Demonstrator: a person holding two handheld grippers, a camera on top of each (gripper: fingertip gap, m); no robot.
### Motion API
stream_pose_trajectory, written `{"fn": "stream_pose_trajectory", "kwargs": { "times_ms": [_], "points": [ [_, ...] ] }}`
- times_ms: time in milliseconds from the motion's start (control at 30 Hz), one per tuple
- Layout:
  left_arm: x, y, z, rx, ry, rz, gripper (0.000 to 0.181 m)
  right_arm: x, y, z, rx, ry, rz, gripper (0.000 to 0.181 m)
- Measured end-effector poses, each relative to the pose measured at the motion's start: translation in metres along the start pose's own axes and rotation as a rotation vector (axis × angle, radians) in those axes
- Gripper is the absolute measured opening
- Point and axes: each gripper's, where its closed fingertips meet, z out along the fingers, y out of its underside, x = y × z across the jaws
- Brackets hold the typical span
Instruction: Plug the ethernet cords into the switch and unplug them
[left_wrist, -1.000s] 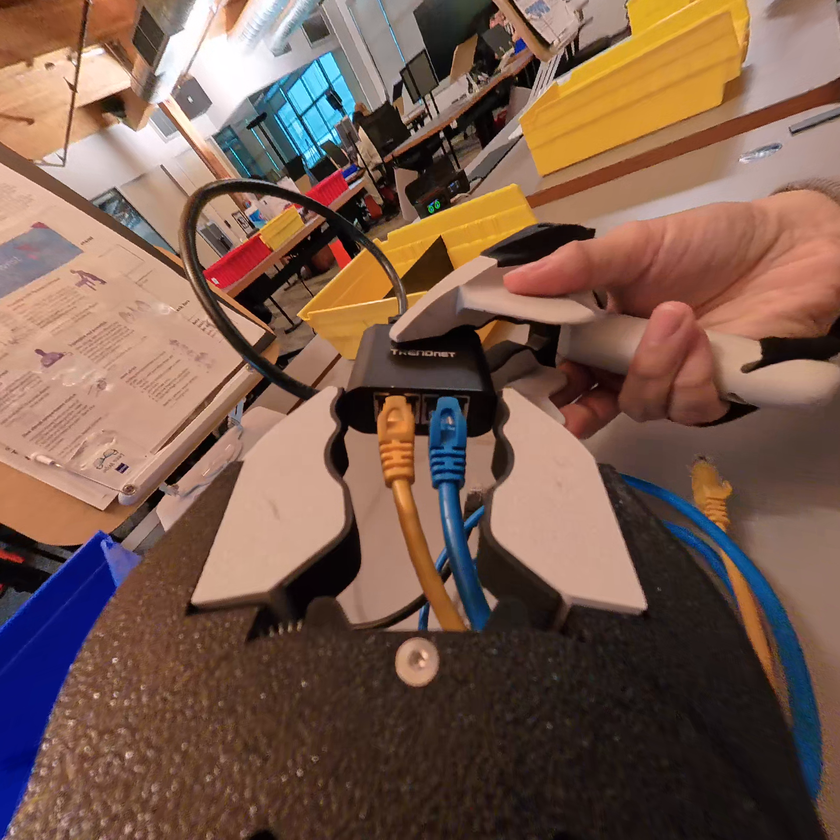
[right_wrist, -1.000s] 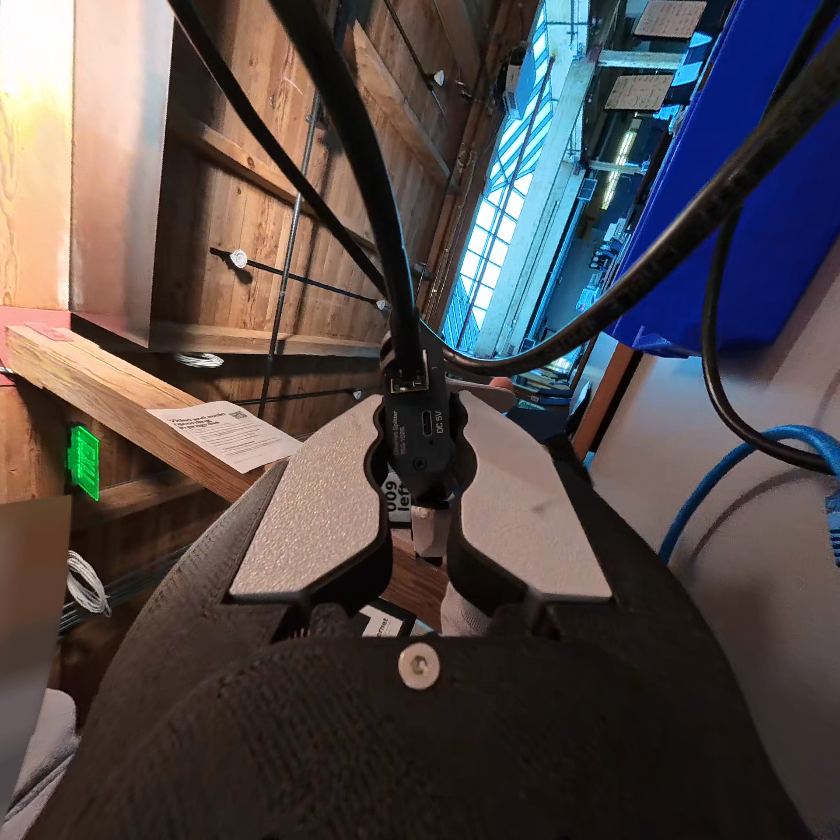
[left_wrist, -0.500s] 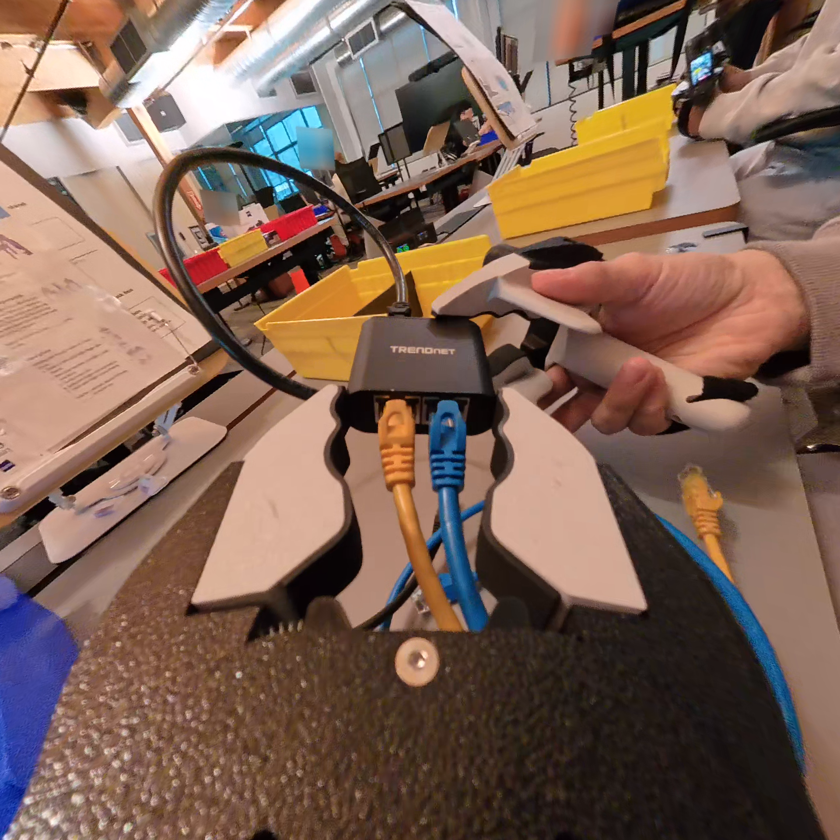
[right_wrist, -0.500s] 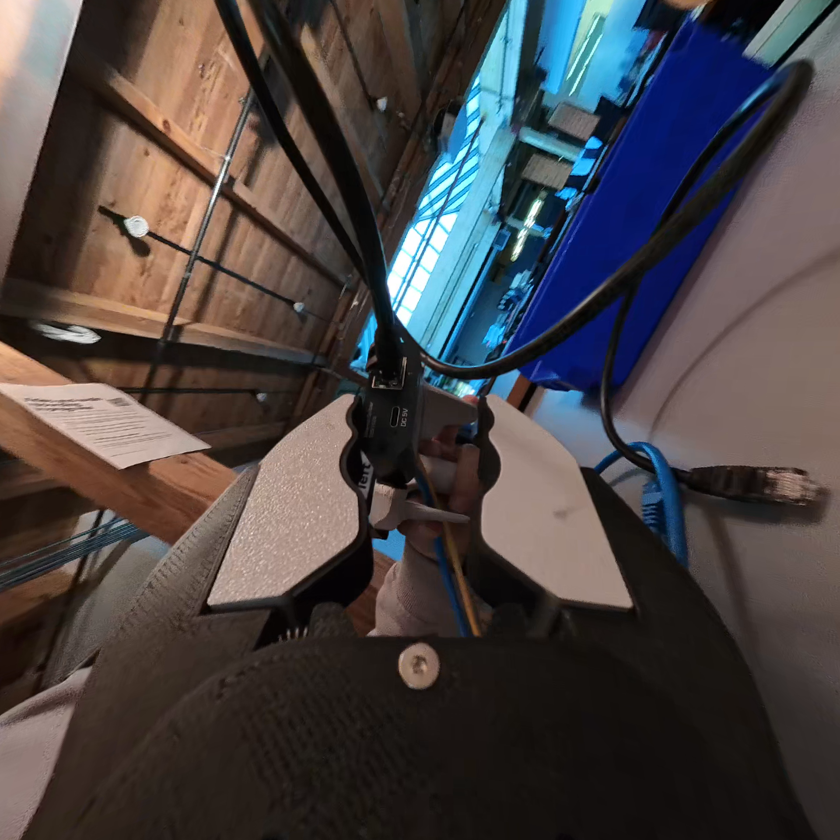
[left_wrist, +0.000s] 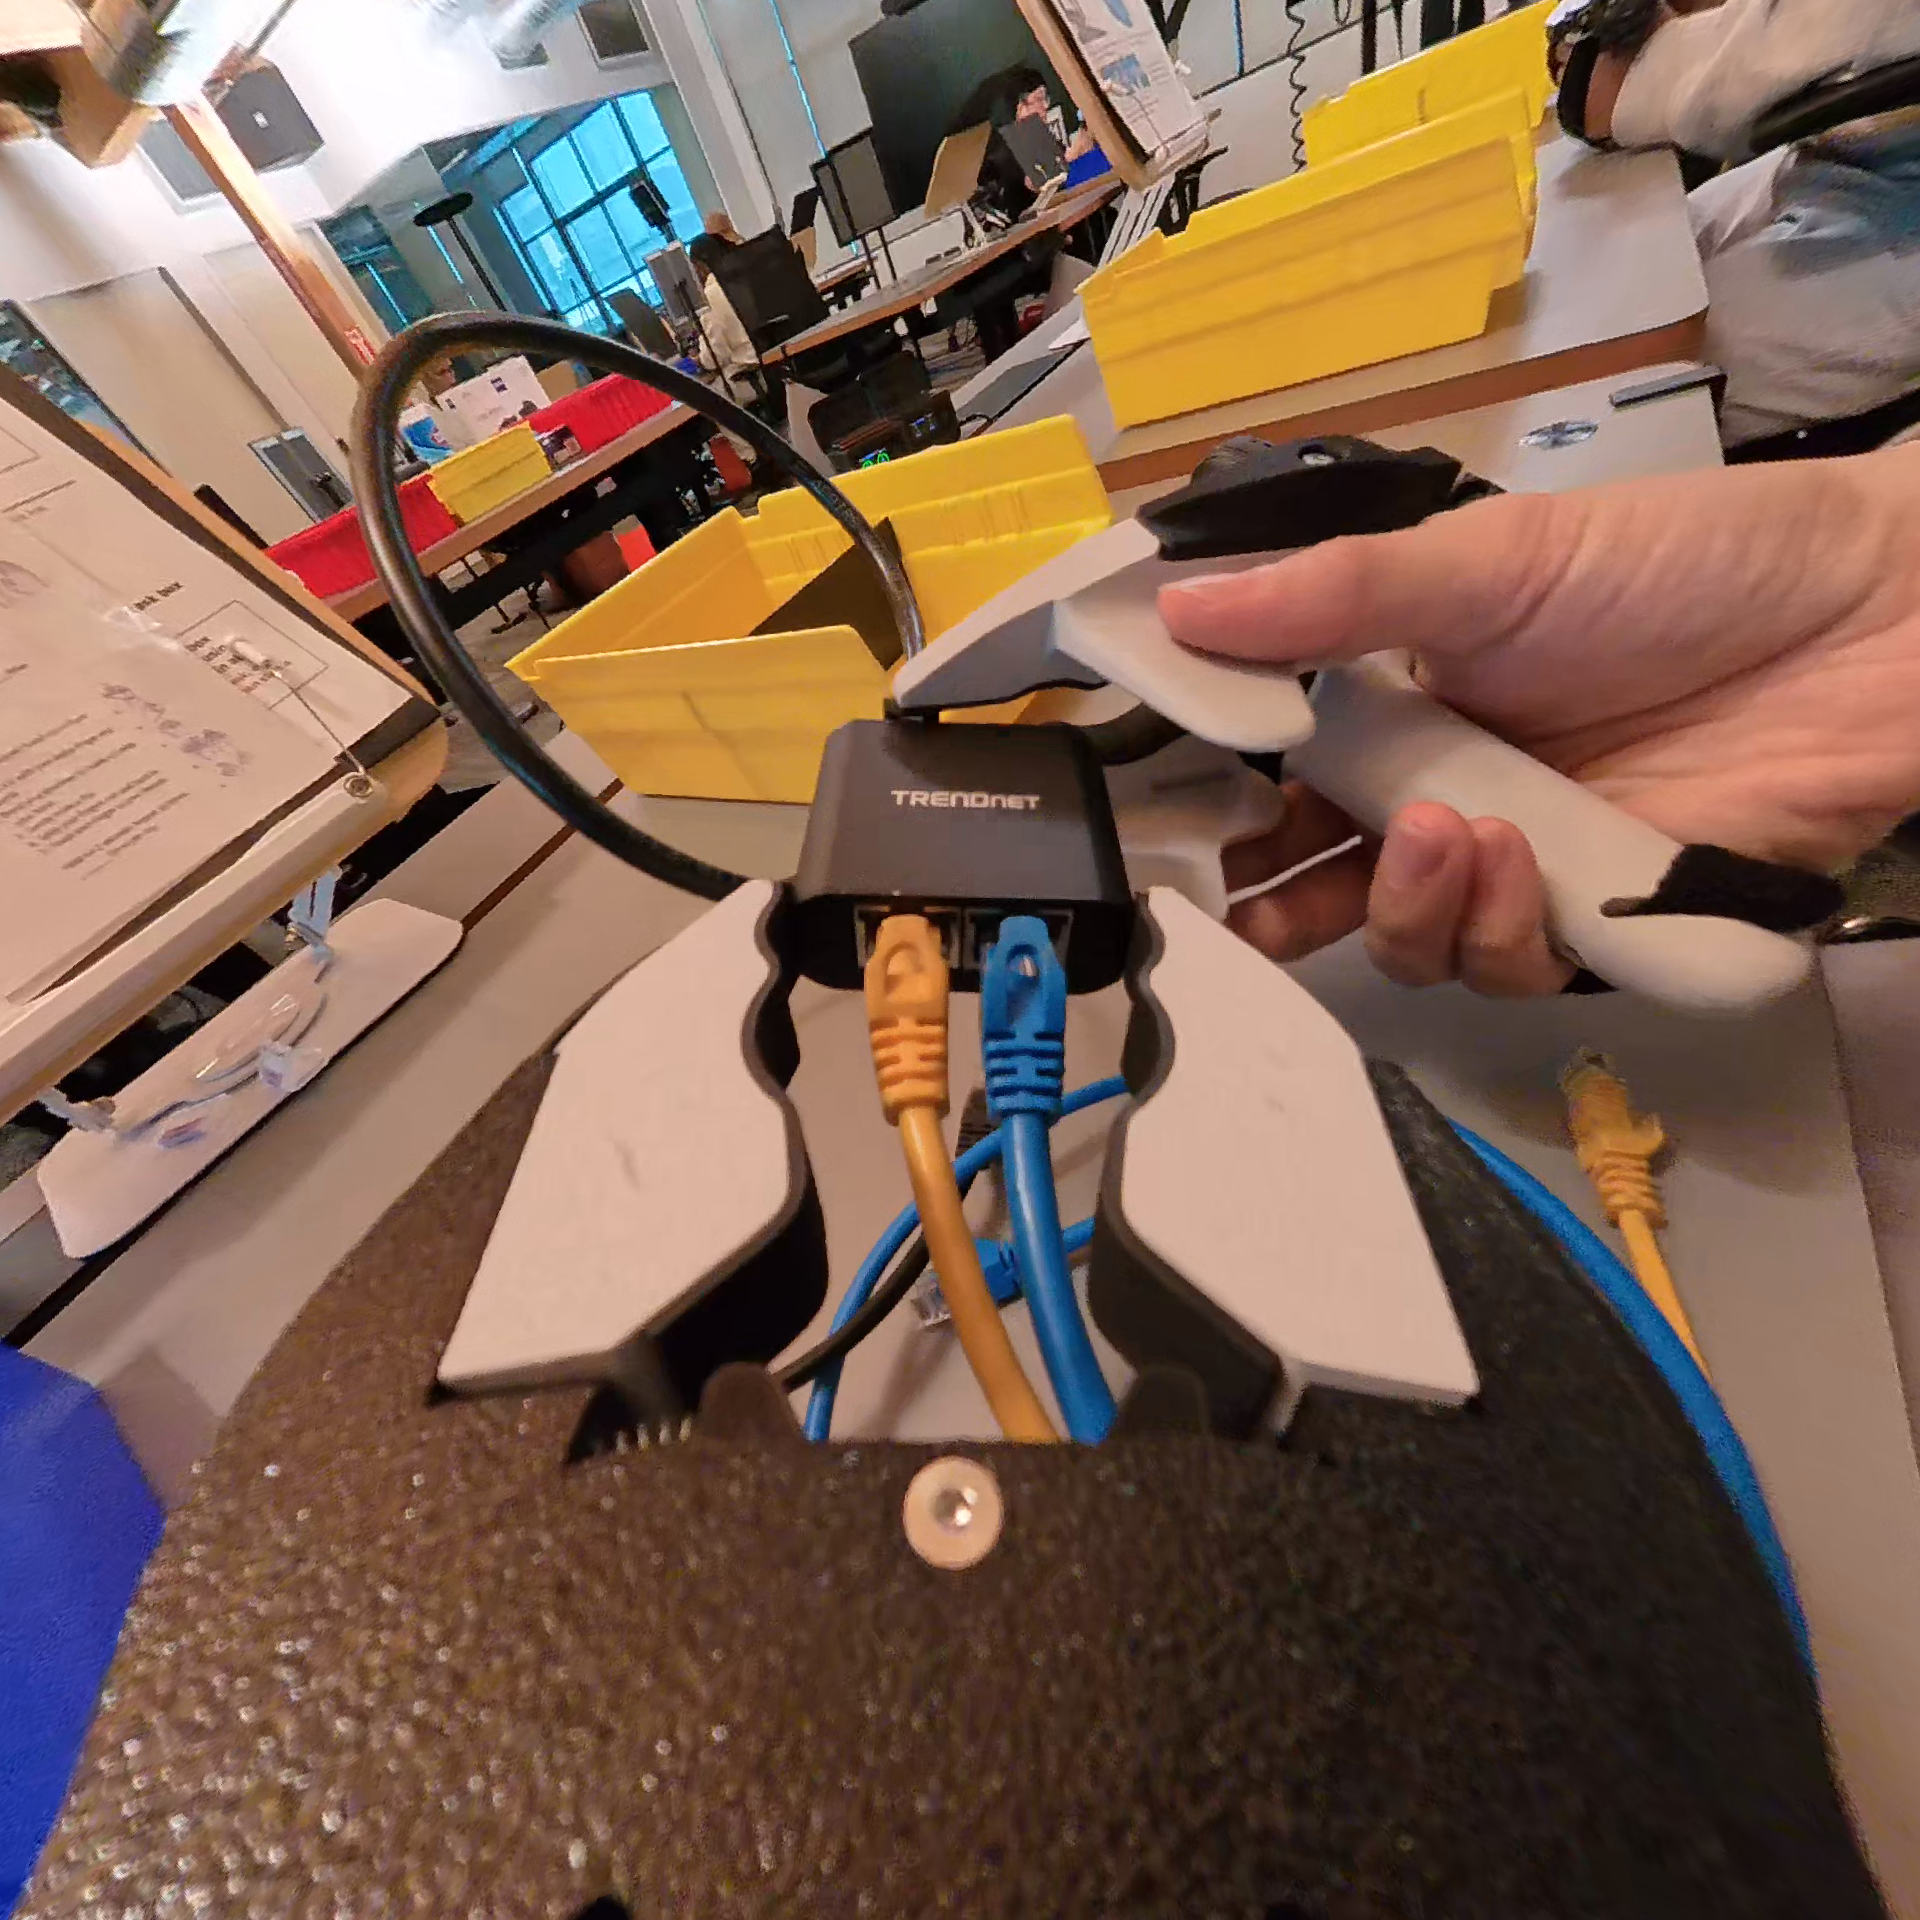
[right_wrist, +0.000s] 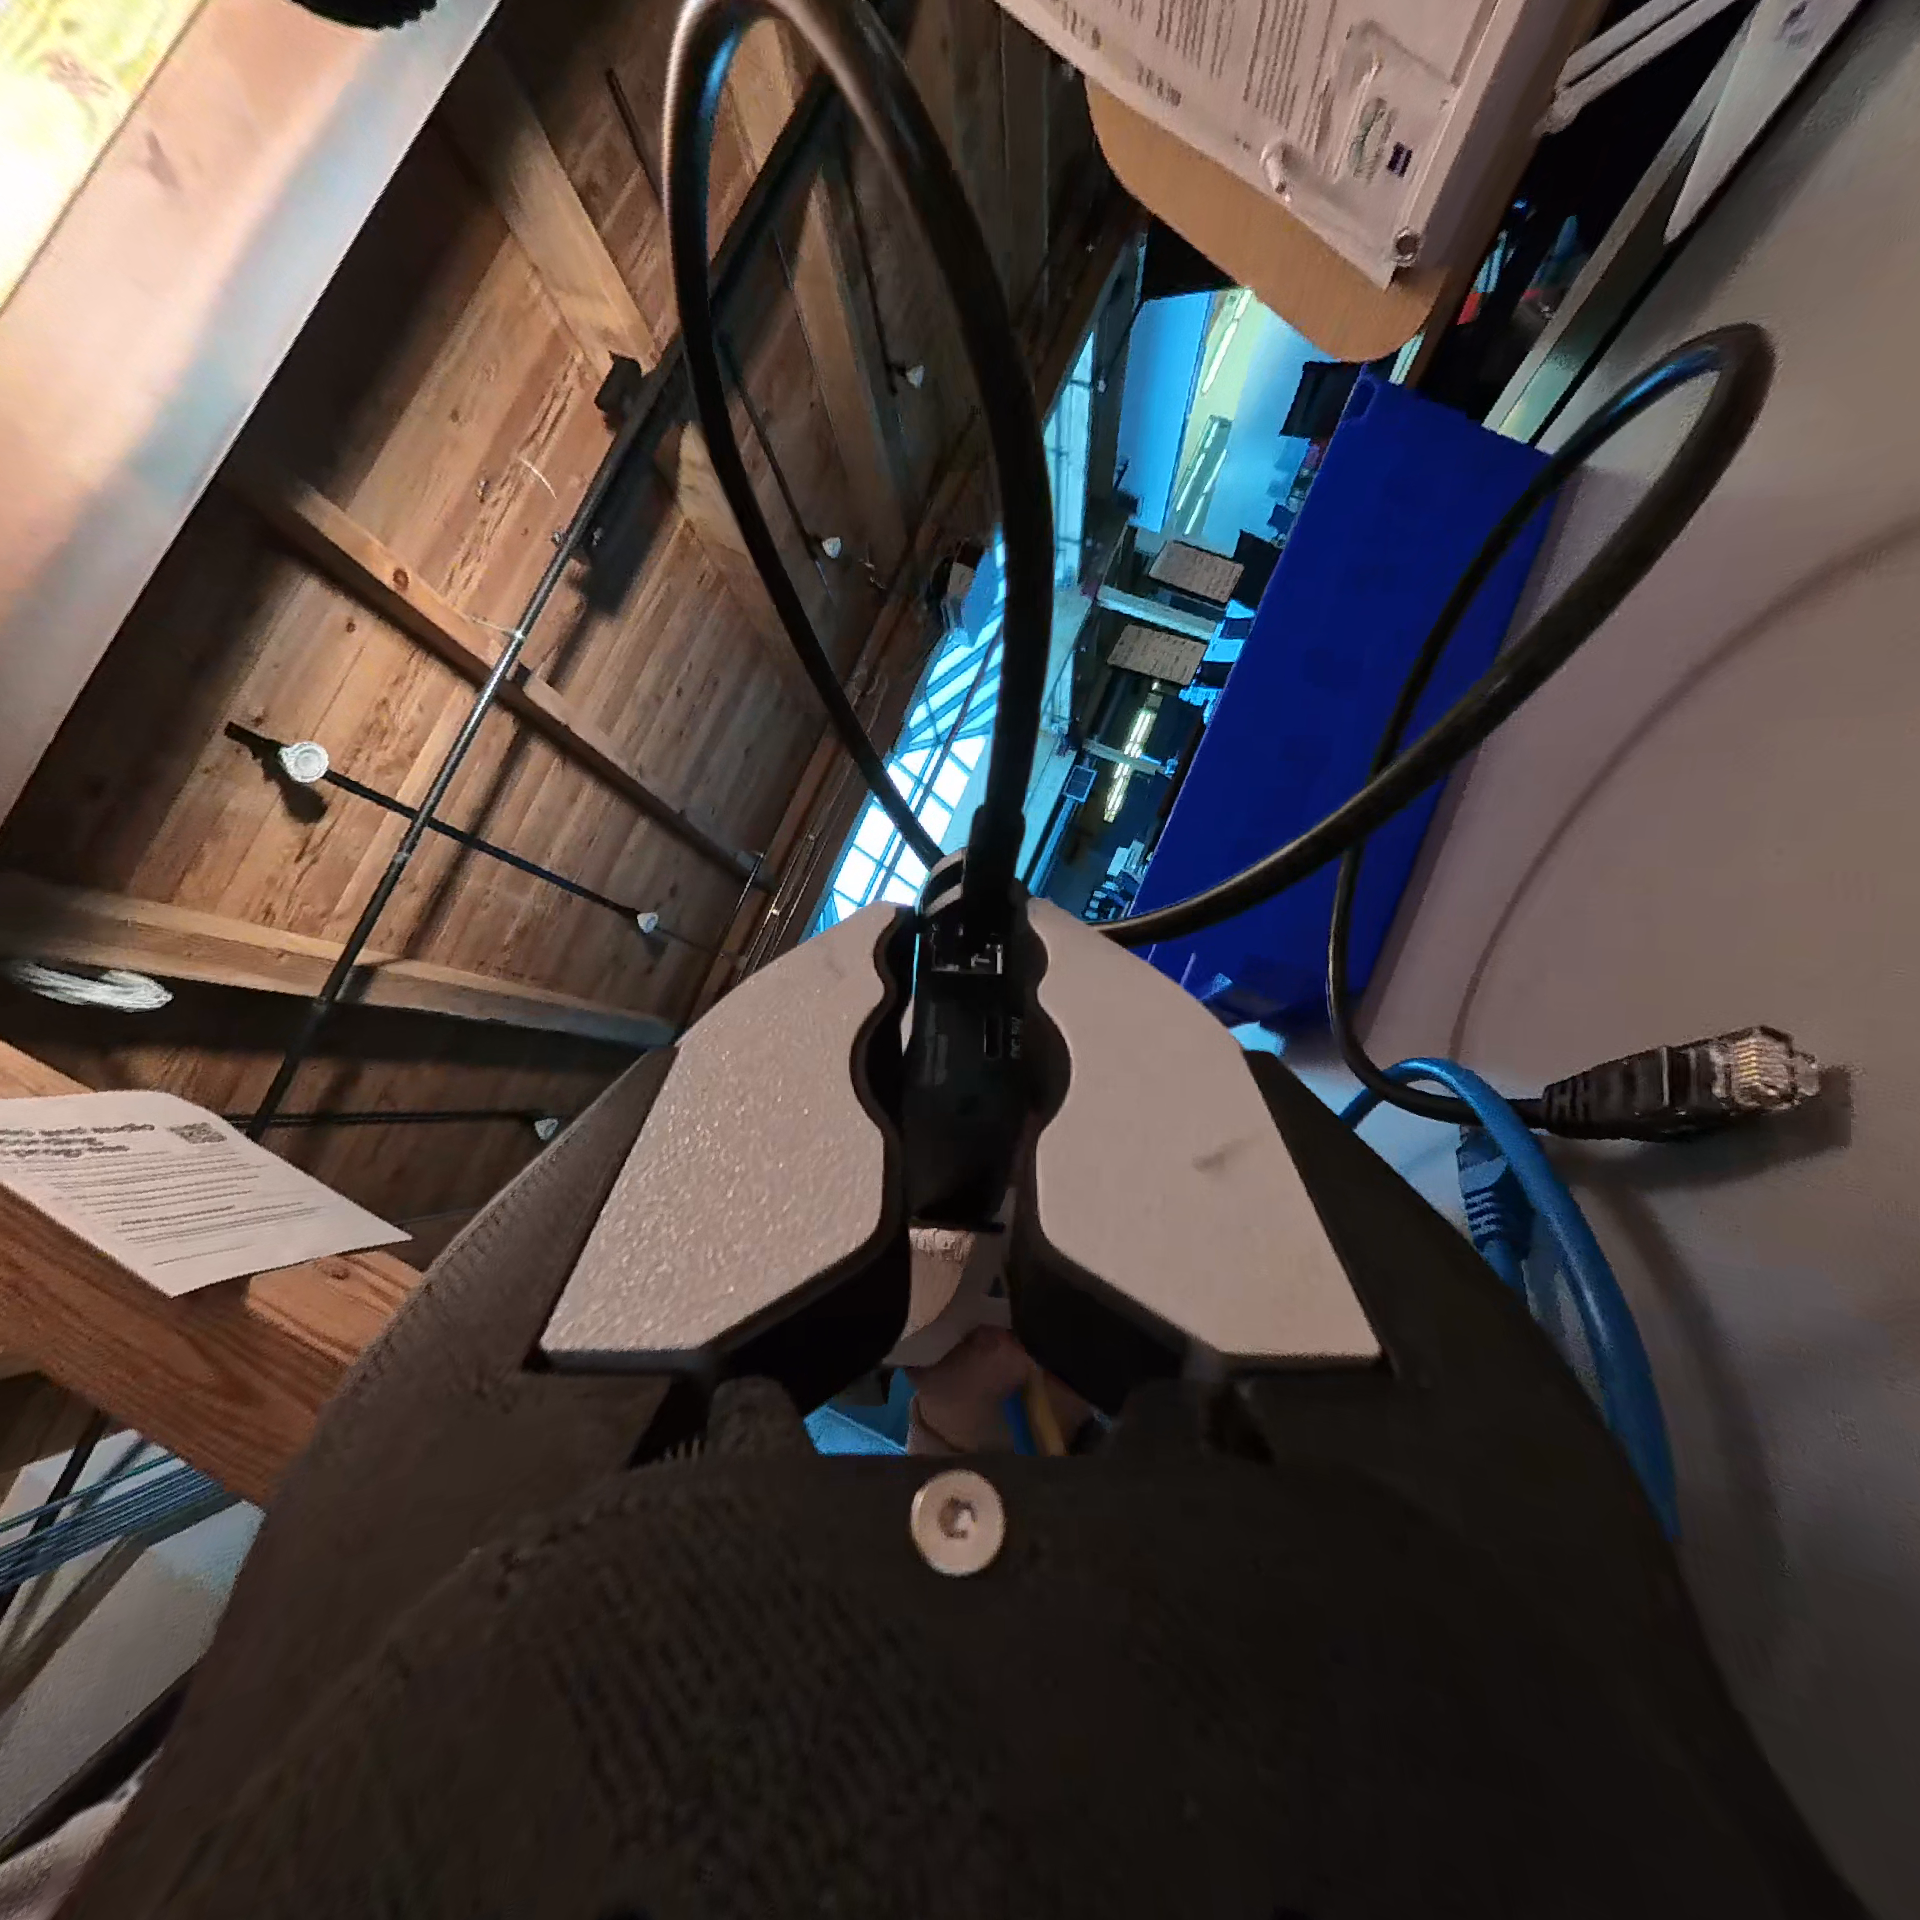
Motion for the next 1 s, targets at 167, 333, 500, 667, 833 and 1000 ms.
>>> {"fn": "stream_pose_trajectory", "kwargs": {
  "times_ms": [167, 333, 500, 667, 833, 1000],
  "points": [
    [0.000, 0.003, 0.000, -0.021, -0.016, 0.000, 0.060, 0.004, 0.000, 0.001, 0.035, 0.019, 0.024, 0.015],
    [0.003, 0.007, 0.005, -0.031, -0.039, -0.042, 0.060, 0.009, -0.004, -0.003, 0.142, 0.043, 0.078, 0.015],
    [0.003, 0.005, 0.005, -0.041, -0.053, -0.066, 0.060, 0.008, -0.004, -0.005, 0.157, 0.055, 0.084, 0.015],
    [0.003, 0.005, 0.004, -0.056, -0.068, -0.023, 0.060, 0.008, -0.003, -0.005, 0.128, 0.046, 0.078, 0.015],
    [0.003, 0.009, 0.004, -0.082, -0.085, 0.041, 0.060, 0.010, -0.001, -0.006, 0.082, 0.043, 0.032, 0.014],
    [0.005, 0.010, 0.008, -0.048, -0.087, 0.008, 0.060, 0.010, -0.003, -0.007, 0.104, 0.021, 0.008, 0.014]
  ]
}}
